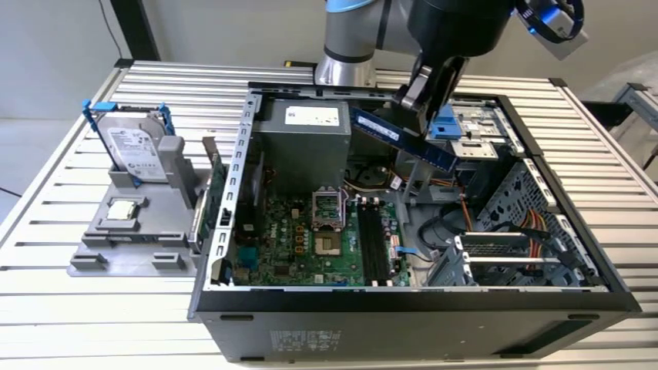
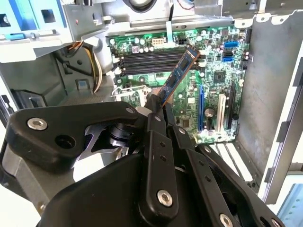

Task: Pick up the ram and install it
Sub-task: 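Insert the ram into the slot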

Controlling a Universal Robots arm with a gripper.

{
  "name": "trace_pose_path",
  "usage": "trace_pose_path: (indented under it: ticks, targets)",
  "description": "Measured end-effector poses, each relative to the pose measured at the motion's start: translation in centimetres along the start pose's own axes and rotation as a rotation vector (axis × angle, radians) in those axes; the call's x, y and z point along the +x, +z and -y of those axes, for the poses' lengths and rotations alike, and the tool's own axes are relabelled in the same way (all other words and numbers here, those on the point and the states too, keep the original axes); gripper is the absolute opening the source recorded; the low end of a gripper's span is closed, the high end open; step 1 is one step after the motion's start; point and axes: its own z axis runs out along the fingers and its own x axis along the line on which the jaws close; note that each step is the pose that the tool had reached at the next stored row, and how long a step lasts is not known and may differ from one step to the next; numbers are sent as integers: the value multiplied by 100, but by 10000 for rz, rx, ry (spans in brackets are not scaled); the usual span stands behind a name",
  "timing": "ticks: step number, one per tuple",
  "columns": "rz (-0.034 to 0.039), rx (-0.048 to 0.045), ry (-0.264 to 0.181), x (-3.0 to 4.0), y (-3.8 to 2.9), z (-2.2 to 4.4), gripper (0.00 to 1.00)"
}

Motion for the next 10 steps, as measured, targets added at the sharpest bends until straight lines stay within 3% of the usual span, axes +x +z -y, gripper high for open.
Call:
trace_pose_path:
  ticks: [10]
  targets:
    - [9,32,1001,5,-1,5,0]
